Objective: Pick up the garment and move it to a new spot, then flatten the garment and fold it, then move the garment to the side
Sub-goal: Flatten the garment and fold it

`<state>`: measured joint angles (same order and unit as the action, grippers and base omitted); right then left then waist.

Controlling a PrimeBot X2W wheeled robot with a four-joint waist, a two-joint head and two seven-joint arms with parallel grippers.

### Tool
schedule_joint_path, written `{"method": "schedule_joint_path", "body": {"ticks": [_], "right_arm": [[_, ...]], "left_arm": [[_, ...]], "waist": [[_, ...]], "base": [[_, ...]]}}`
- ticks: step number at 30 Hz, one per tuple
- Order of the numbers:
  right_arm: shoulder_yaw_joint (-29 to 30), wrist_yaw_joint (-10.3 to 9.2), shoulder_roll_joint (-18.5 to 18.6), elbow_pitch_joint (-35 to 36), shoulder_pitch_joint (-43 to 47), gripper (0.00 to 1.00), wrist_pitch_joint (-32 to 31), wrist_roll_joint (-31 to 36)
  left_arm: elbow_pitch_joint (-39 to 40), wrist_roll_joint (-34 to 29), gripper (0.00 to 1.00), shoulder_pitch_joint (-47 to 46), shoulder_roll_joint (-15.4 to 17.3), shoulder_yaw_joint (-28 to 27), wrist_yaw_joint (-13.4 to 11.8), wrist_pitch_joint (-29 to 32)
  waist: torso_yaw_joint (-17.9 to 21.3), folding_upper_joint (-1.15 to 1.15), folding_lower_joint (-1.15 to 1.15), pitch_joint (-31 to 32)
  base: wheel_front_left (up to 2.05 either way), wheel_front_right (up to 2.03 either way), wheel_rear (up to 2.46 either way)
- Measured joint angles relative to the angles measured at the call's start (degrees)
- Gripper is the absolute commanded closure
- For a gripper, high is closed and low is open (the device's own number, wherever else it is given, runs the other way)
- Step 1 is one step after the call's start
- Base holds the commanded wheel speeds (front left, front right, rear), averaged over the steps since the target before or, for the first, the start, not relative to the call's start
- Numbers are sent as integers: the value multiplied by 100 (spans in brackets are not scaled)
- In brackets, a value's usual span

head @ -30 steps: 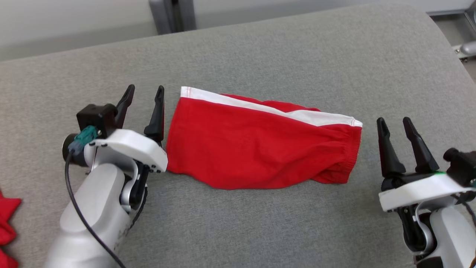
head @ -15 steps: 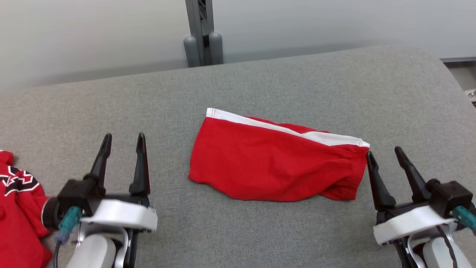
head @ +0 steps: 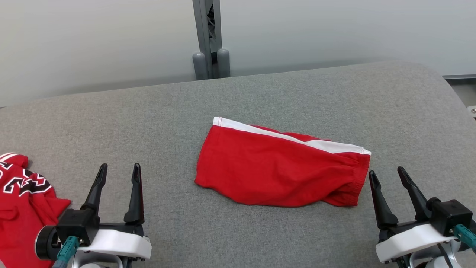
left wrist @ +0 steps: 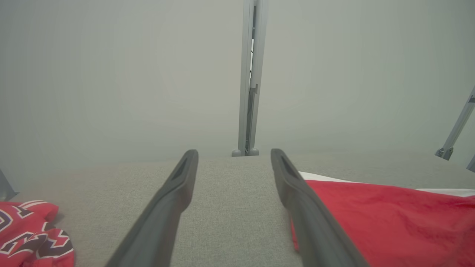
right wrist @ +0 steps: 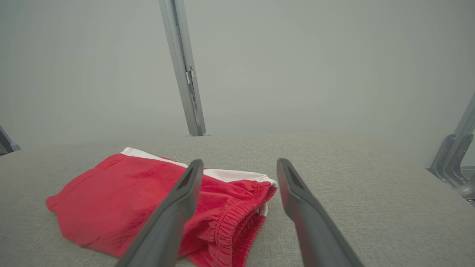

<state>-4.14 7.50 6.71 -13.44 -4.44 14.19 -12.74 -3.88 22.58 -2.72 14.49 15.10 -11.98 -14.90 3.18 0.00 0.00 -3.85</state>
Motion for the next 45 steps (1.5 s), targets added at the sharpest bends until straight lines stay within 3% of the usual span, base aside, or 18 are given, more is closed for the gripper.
{"method": "schedule_joint_path", "body": {"ticks": [8,13,25,35,36,38,45], "right_arm": [[1,0,-47,105,0,0,-14,11],[-23,0,-48,132,-103,0,-53,9],[-332,0,-110,-35,-427,0,4,-158],[-393,0,-196,-222,-594,0,64,-406],[-397,0,-200,-233,-607,0,65,-406],[-388,0,-209,-265,-637,0,68,-443],[-288,0,-241,-269,-671,0,71,-470]], "left_arm": [[-102,-41,0,-86,-26,86,51,30],[-368,-21,0,-576,-81,260,294,214],[-2237,505,0,-1858,-454,664,1155,1126],[-3664,873,0,-2483,-586,530,1287,1502],[-3729,926,8,-2525,-605,514,1334,1523],[-3818,980,100,-2588,-631,516,1430,1534],[-3873,1082,100,-2557,-695,510,1491,1407]], "waist": [[25,0,0,-69],[57,0,0,-224],[600,0,0,-733],[988,0,0,-1141],[1003,0,0,-1156],[1008,0,0,-1162],[907,0,0,-1129]], "base": [[0,0,0],[0,0,0],[0,0,0],[0,0,0],[0,0,0],[0,0,0],[0,0,0]]}}
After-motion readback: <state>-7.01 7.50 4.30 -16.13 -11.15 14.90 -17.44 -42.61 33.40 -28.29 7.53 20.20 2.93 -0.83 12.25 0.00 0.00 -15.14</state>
